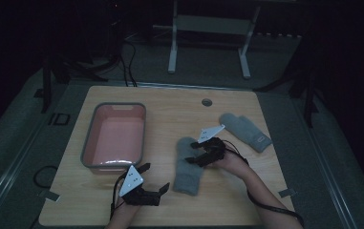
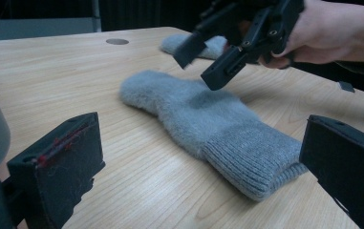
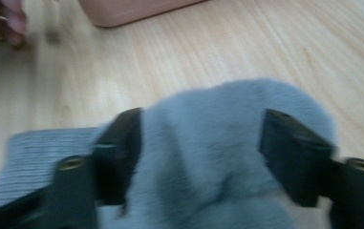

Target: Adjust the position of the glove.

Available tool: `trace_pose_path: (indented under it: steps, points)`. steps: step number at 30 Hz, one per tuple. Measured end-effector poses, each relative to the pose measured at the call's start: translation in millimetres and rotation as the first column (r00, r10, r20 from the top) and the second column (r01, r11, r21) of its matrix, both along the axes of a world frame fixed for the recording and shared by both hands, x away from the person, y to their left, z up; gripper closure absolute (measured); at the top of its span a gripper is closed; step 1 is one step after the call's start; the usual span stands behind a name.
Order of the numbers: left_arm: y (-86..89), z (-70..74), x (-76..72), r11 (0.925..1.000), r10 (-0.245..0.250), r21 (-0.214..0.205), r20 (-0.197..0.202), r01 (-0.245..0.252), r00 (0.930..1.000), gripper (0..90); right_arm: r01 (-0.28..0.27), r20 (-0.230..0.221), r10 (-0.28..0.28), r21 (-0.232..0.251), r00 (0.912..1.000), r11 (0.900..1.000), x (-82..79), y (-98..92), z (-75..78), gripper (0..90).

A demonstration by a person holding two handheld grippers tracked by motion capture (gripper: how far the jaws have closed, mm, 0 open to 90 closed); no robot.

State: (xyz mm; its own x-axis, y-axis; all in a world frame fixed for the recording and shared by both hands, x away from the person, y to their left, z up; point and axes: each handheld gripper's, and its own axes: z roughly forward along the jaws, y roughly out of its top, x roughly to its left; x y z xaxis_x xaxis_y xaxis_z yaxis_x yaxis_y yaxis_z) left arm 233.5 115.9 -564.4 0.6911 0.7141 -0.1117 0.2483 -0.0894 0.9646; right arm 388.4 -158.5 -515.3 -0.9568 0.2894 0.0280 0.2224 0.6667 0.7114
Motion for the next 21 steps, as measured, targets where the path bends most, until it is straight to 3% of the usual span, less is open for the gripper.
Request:
trace_pose_path:
  steps: [2, 3, 5, 6, 8, 9, 12, 21]
  points:
    - [0.0, 0.2, -0.2, 1.0000, 0.000, 0.004, 0.002, 0.000, 1.0000, 1.3, 0.032, 0.003, -0.032, -0.006, 0.9995, 0.9995, -8.1, -1.4, -0.9, 52.8]
    - [0.1, 0.3, -0.4, 1.0000, 0.001, 0.004, 0.003, -0.001, 1.0000, 1.3, 0.042, 0.000, -0.042, -0.011, 0.9991, 0.9991, -11.7, -2.4, -2.3, 65.4]
    - [0.1, 0.2, -0.4, 1.0000, 0.002, 0.003, 0.002, -0.002, 1.0000, 1.3, 0.066, -0.015, -0.067, -0.011, 0.9977, 0.9977, -18.3, -3.6, -6.6, 70.5]
    - [-0.1, 0.1, -0.3, 1.0000, 0.003, 0.003, 0.000, -0.003, 1.0000, 1.3, 0.077, -0.025, -0.077, -0.013, 0.9967, 0.9970, -21.5, -3.5, -9.7, 80.0]
    - [-0.5, 0.0, -0.2, 1.0000, 0.001, 0.002, -0.002, -0.001, 1.0000, 1.3, 0.084, -0.015, -0.085, -0.061, 0.9963, 0.9946, -26.1, -2.5, -18.8, 89.5]
    - [-0.6, 0.0, -0.4, 1.0000, 0.002, 0.004, -0.001, -0.002, 1.0000, 1.3, 0.078, -0.019, -0.080, -0.088, 0.9966, 0.9931, -26.8, -2.2, -24.4, 90.0]
    - [-0.4, 0.1, -0.6, 1.0000, 0.001, 0.004, 0.000, -0.001, 1.0000, 1.3, 0.069, -0.045, -0.072, -0.061, 0.9964, 0.9958, -23.5, -7.0, -30.0, 90.0]
    - [-0.7, -0.2, -0.5, 1.0000, 0.002, 0.003, -0.003, -0.002, 1.0000, 1.3, -0.052, -0.018, 0.050, -0.099, 0.9986, 0.9938, 4.5, -12.4, -27.6, 90.0]
